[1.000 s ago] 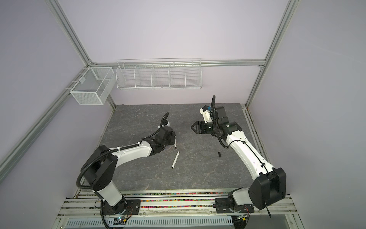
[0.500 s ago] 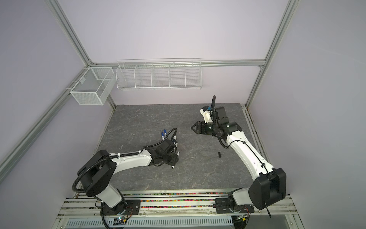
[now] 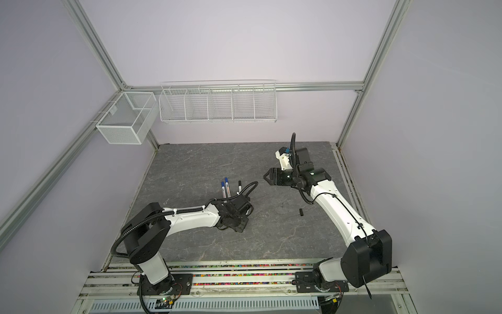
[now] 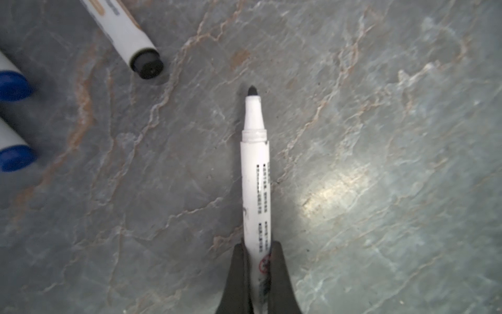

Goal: Insert the pens into the pen caps

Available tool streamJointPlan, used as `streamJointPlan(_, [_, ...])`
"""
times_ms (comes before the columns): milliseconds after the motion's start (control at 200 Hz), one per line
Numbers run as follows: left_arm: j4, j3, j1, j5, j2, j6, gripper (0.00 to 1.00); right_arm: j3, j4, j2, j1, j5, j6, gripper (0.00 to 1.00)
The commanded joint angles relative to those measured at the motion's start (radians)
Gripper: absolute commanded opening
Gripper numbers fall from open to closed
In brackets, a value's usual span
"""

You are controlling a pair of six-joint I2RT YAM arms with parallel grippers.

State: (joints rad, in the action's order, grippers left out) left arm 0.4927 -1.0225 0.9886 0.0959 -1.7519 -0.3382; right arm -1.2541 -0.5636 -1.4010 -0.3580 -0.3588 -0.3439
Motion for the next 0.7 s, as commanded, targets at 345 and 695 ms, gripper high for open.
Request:
streamJointPlan(345, [-0.608, 0.119, -0.103, -0.223, 0.326, 0.004, 0.00, 0.073, 0.066, 0.016, -0.016, -0.185, -0.003, 0.65])
streamJointPlan(695, [-0.702, 0.088, -0.105, -0.298, 0.288, -0.015, 0.00, 0.038, 0.107, -0.017, -0.062, -0.206, -0.009, 0.60])
